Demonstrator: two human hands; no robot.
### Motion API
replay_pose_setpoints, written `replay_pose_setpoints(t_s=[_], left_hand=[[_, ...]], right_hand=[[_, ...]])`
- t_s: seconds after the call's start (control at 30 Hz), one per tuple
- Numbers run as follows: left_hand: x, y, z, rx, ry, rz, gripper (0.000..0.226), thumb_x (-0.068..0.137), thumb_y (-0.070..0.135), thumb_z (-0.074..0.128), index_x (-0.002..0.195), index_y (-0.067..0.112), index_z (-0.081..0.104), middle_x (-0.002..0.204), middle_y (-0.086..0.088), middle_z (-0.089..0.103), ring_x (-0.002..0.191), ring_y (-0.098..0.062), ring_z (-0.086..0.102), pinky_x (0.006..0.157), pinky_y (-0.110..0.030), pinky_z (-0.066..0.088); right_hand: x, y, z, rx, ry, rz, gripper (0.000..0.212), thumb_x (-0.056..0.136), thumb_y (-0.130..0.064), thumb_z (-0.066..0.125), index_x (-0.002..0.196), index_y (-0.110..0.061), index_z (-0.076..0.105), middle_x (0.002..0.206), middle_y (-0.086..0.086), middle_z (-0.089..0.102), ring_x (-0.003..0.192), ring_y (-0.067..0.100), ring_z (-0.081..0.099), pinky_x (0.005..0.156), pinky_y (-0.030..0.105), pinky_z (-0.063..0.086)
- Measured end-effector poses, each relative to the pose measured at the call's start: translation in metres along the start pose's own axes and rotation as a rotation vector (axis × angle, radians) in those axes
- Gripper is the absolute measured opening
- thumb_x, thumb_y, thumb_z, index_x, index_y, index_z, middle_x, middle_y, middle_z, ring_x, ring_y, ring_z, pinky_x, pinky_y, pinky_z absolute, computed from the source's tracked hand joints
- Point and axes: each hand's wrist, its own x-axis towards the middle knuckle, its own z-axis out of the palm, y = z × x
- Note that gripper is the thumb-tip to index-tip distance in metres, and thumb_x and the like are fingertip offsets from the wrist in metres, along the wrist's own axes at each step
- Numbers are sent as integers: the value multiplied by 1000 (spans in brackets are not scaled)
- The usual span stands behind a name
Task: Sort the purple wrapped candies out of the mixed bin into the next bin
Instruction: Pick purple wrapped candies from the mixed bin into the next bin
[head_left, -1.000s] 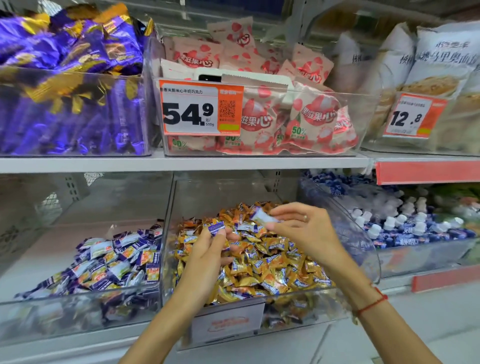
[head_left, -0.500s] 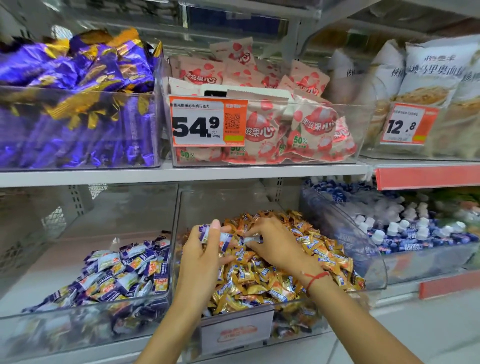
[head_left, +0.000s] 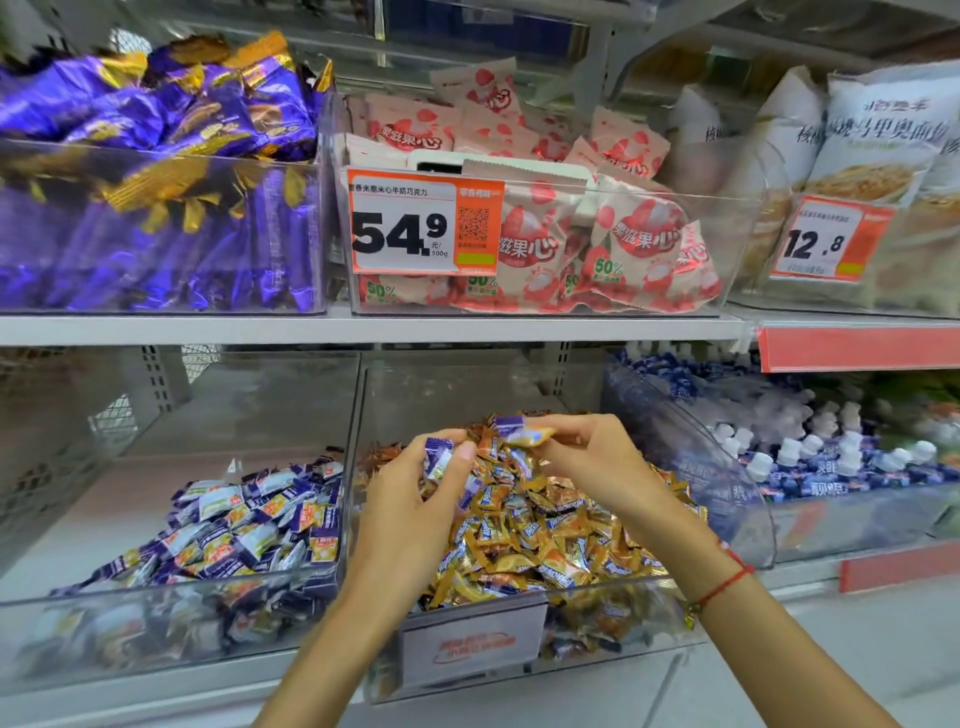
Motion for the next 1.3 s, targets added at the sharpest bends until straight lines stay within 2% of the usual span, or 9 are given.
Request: replay_pose_setpoints(t_s=[0.13,0.3,0.47,0.77,0.83,0.93,1.03,1.17,1.3], left_hand=[[1,-3,4,47,-9,13,17,92,40,56,107,35,64,91,18,69,86,-9,68,78,-39,57],[3,-4,9,27,-57,35,13,93,39,55,104,37,63,88,11,70,84,-4,66,77,-41,58],[5,-5,12,-56,-59,19,19,94,35,54,111,30,63,98,10,69,84,0,66,65,-21,56],[-3,5,9,48,127,181,11,94,37,54,102,35,63,83,18,68,73,-3,63,66,-27,51],[-9,13,-8,126,249,238,14,93,45,52,101,37,59,76,14,66,59,-8,58,59,-29,48],[-10,16,-47,203,423,274,12,93,46,50,103,41,54,77,14,67,62,-12,62,63,-32,48],[-2,-1,-85,440,509,226,13,98,40,47,109,37,53,82,11,64,64,-18,58,62,-34,40],[16,-40,-116,758,282,104,29,99,41,42,125,32,52,114,7,58,98,-19,56,71,-36,41],[20,-73,-125,954,-10,-54,68,94,66,27,145,23,41,147,-3,45,136,-24,37,111,-44,31]], right_hand=[[-3,13,-3,-713,83,-146,23,89,-19,65,108,-27,74,100,-9,74,74,6,66,69,18,50],[7,36,-18,-284,-53,30,26,87,-12,69,112,-20,72,96,-10,71,79,2,65,74,17,53],[4,21,-22,342,-86,120,29,81,-16,74,110,-16,69,99,2,75,99,15,69,85,25,55],[-15,-21,14,298,-113,-117,10,85,-13,72,95,-11,72,89,1,75,86,12,72,74,21,56],[-14,-24,19,195,-112,-175,12,86,-19,71,98,-19,72,94,-7,75,90,7,69,80,21,55],[-8,-9,26,-417,-68,-321,21,92,-32,64,112,-31,66,112,-21,66,108,-2,58,94,24,47],[2,15,28,-750,-210,-271,36,97,-36,53,132,-31,55,135,-10,55,124,11,49,100,30,41],[10,32,28,-763,-422,-167,42,103,-34,39,145,-31,41,146,-5,46,125,18,48,103,38,41],[10,36,24,-732,-411,-208,41,102,-33,41,143,-32,43,145,-7,46,131,14,43,107,28,35]])
